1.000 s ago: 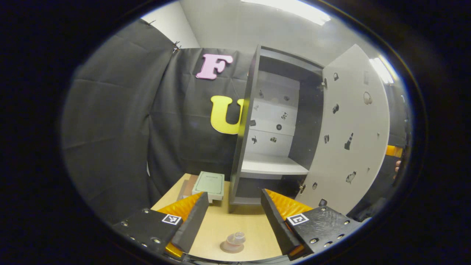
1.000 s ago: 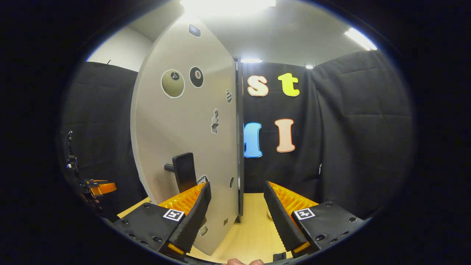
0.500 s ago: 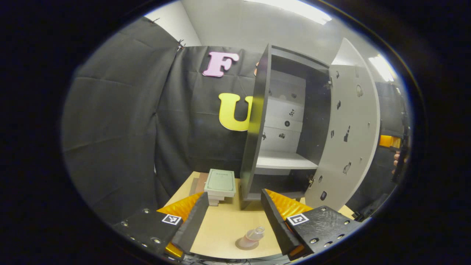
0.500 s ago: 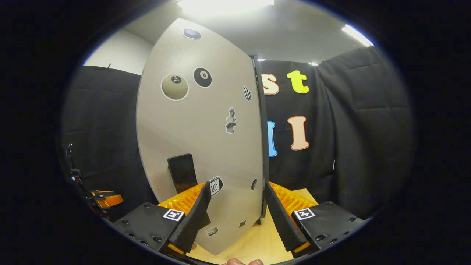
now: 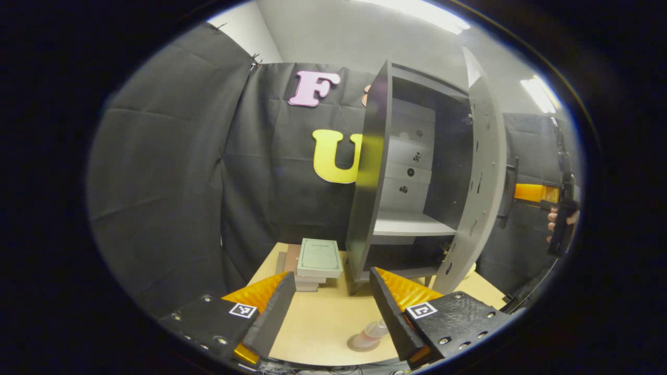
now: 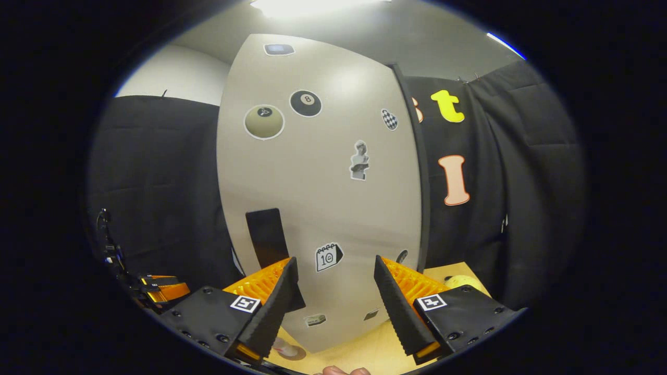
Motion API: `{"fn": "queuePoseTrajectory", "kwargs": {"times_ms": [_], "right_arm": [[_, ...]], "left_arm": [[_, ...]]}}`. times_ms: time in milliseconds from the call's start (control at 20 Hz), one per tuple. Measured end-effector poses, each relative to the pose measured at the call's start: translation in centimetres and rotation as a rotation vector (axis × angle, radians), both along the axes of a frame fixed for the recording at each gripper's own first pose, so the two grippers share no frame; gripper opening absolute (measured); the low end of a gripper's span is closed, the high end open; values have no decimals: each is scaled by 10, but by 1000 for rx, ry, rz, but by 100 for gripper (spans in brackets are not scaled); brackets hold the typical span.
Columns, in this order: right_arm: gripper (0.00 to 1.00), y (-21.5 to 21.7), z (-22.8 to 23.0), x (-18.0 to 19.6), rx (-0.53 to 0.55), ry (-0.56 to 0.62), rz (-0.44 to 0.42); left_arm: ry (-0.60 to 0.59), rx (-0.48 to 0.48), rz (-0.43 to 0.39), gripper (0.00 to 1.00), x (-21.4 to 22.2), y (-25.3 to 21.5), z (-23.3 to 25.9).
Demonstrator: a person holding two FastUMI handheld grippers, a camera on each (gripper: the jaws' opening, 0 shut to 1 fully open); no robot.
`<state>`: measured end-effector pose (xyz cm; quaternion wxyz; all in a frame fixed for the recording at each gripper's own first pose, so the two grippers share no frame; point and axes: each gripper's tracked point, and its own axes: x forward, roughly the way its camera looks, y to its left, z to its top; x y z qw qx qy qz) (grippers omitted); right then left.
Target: Open the cabinet door with the right hand, grasp the bottle in the cabinet with the left hand and place it on the coaster, then close the cabinet door with the right hand.
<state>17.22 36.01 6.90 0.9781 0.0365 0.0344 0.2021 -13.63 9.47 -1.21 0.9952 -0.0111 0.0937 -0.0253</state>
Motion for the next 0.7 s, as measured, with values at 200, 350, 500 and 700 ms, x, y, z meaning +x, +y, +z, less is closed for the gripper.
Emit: {"fn": "queuePoseTrajectory", "kwargs": {"times_ms": [200, 350, 500, 700], "right_arm": [[94, 8, -14, 4, 28, 25, 3], [94, -13, -22, 2, 33, 45, -52], [94, -51, -31, -2, 24, 66, -124], [94, -105, -41, -4, 19, 81, -192]], "left_arm": [[10, 17, -38, 88, 9, -15, -5], [23, 7, -67, 86, 19, -29, -11], [26, -27, -76, 88, 27, -45, -7], [-7, -57, -61, 86, 37, -72, 9]]}}
